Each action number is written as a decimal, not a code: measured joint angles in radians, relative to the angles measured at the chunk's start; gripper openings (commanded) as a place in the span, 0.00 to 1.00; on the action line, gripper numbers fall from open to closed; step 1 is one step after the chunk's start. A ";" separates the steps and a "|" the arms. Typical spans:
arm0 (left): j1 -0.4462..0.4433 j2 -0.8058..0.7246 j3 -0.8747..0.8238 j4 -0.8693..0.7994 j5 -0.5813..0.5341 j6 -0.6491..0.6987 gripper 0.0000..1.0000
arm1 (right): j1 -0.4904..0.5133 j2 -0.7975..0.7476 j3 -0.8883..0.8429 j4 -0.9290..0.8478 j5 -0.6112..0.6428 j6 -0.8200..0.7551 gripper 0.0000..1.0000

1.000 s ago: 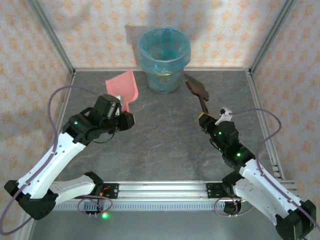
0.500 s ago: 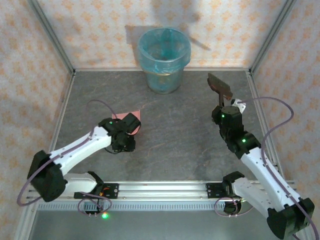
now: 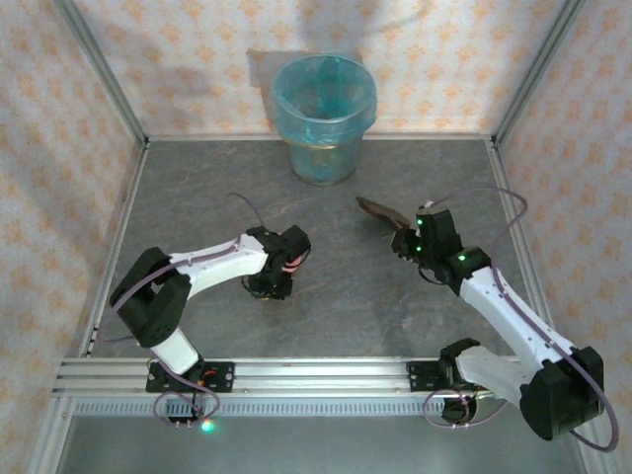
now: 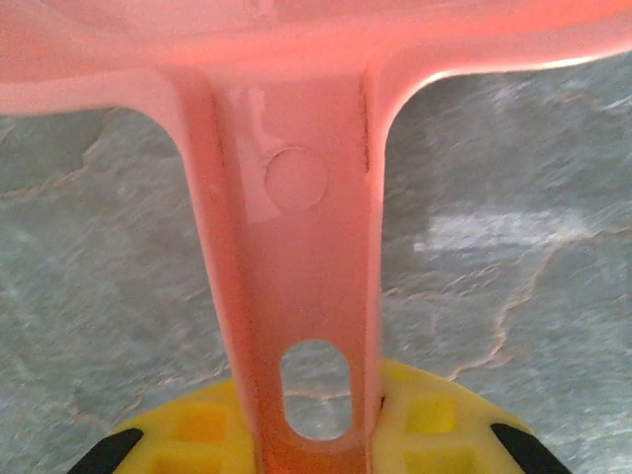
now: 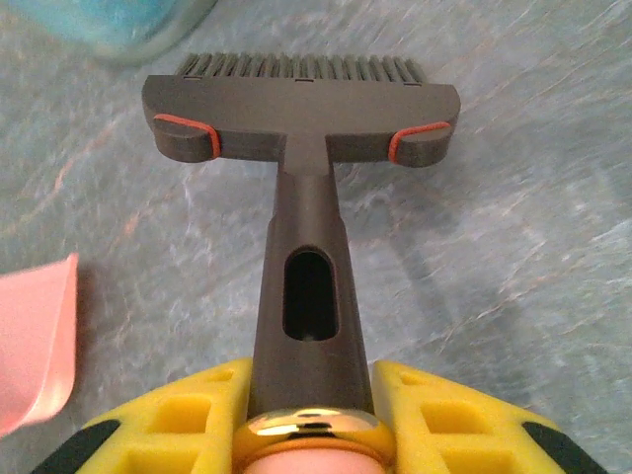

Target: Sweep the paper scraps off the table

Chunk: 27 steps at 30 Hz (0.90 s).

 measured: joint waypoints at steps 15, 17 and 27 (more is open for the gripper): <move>0.000 0.121 0.115 0.022 0.018 0.036 0.51 | 0.178 0.093 0.068 -0.030 0.095 -0.053 0.01; 0.000 0.121 0.118 0.023 0.019 0.039 0.56 | 0.207 0.100 0.068 -0.037 0.135 -0.052 0.01; 0.000 -0.079 0.125 0.039 -0.077 0.020 0.73 | 0.338 0.099 0.016 -0.019 0.248 -0.010 0.05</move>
